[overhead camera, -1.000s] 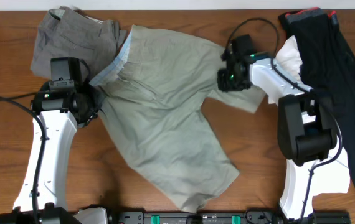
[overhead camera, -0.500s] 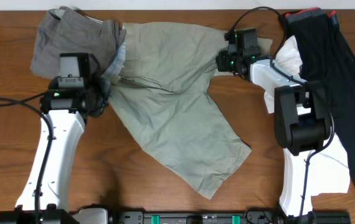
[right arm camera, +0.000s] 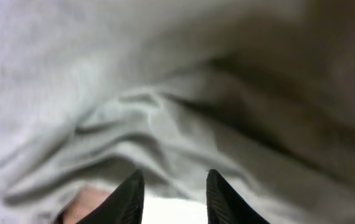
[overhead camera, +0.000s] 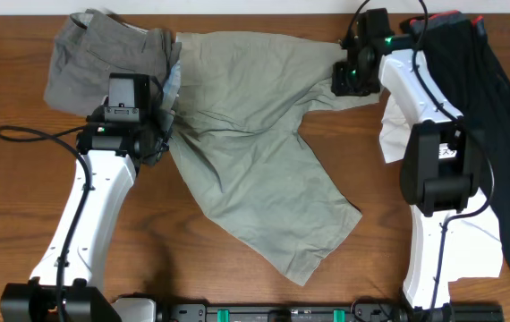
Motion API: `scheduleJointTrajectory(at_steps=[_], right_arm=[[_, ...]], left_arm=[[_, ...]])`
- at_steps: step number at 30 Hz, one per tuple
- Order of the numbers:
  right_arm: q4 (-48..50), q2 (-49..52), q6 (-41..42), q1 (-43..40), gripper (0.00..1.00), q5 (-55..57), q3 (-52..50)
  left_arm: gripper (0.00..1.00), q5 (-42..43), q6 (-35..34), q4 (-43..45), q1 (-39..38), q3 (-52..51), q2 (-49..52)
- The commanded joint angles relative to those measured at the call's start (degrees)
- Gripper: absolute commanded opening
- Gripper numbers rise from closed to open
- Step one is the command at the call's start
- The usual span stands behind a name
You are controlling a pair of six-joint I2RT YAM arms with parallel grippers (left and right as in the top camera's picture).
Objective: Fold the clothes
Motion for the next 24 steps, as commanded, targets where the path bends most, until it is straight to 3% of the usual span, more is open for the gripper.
scheduleJointTrajectory(at_steps=[1,10,19,24], right_arm=[[0.2,0.4,-1.5,0.3,0.33,1.3,-0.3],[9.3,1.4,-1.4,0.2,0.33,4.3,-2.8],[5.1,3.1,-1.3,0.2,0.32,6.3,-3.7],[2.4,4.3,-1.1,0.2,0.24,6.2,-3.9]], left_arm=[[0.06,-2.7,-0.3,0.3,-0.1,0.5,0.2],[0.06,-2.8,0.2,0.9,-0.1,0.5,0.2],[0.06,-2.9,1.4,0.9,-0.1,0.5,0.2],[0.06,-3.8,3.9,0.7,-0.1,0.5,0.2]])
